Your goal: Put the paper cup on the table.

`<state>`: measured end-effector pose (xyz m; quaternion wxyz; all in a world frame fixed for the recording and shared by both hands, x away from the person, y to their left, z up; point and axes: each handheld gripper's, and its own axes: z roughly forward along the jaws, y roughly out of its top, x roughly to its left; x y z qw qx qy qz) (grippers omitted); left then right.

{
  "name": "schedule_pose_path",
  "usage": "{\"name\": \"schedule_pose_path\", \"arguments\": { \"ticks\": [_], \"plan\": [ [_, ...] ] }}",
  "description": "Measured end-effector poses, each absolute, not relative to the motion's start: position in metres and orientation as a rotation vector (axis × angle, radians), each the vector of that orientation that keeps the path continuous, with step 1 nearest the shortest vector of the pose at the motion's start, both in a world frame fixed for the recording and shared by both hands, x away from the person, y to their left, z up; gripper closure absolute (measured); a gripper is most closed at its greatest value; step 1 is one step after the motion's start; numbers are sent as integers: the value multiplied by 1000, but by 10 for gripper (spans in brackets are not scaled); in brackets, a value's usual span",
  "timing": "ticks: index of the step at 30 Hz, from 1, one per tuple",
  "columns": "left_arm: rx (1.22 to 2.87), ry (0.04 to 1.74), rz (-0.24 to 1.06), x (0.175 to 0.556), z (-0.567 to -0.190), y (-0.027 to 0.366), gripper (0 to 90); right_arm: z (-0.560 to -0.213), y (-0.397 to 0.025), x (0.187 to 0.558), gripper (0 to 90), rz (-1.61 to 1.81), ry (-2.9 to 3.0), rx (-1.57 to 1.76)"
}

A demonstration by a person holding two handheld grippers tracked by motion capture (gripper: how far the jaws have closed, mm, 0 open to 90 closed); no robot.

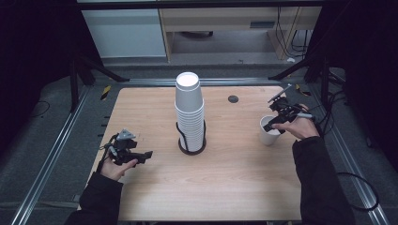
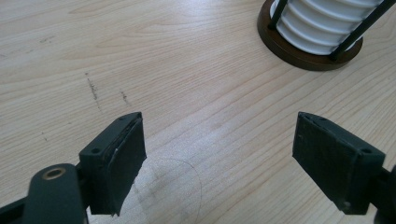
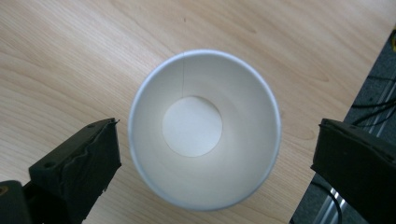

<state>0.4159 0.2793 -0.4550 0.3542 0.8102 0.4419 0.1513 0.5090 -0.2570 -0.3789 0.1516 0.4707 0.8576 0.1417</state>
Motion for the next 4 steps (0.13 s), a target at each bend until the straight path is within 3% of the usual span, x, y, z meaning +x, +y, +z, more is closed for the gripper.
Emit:
{"name": "schedule_pose_path", "arguments": {
  "ticks": [4],
  "plan": [
    [2097,1143,394,416,-455,279,163,-366,-260,494,12,514,2410,1332]
  ]
}}
